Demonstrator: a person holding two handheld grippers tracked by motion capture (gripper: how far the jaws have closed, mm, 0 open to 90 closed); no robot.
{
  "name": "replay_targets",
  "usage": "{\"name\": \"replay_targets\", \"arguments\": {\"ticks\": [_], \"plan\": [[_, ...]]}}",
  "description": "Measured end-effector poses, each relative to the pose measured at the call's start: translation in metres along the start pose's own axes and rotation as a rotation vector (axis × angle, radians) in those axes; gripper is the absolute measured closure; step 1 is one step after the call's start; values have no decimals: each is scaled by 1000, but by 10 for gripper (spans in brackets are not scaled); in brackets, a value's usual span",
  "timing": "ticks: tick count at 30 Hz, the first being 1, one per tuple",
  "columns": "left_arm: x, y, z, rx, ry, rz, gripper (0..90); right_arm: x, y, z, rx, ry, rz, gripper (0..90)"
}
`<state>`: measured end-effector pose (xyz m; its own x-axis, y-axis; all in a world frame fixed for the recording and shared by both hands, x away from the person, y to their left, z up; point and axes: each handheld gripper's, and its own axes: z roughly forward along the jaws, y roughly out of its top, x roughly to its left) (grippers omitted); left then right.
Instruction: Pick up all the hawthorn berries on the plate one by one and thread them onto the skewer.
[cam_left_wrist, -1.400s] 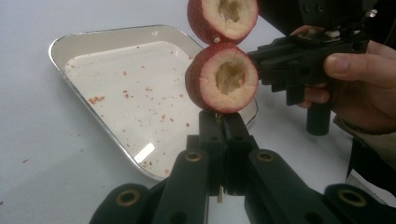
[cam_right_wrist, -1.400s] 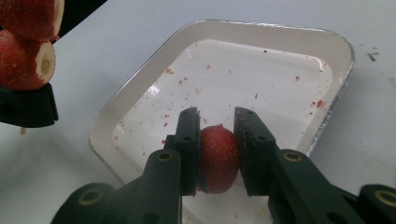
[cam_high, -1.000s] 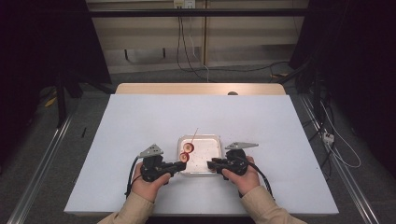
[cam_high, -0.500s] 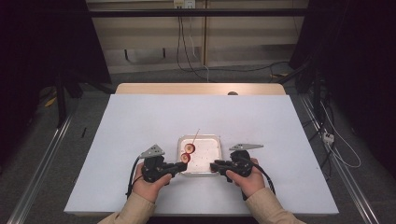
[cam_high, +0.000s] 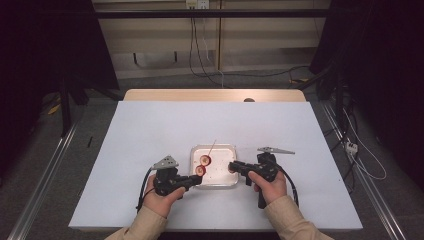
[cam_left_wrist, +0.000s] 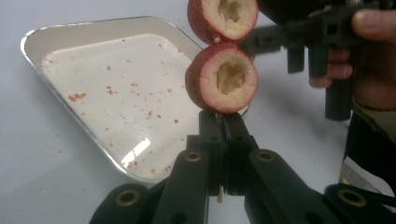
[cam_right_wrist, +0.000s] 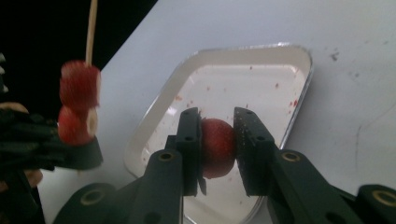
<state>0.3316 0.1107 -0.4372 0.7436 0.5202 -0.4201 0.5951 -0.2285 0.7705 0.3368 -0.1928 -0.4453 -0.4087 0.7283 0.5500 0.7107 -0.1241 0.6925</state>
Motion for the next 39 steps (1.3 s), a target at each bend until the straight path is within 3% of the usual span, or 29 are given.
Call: {"name": "replay_targets", "arguments": {"ticks": [10,23,39], "plan": [[-6,-2,8,45,-33,5,888,0,22,-14,-119,17,76,732],[-14,-5,20,118,-63,29,888,2,34,-14,-161,47,117,732],[-13,-5,25,134,-74,30,888,6,38,-14,-172,64,120,732]]}}
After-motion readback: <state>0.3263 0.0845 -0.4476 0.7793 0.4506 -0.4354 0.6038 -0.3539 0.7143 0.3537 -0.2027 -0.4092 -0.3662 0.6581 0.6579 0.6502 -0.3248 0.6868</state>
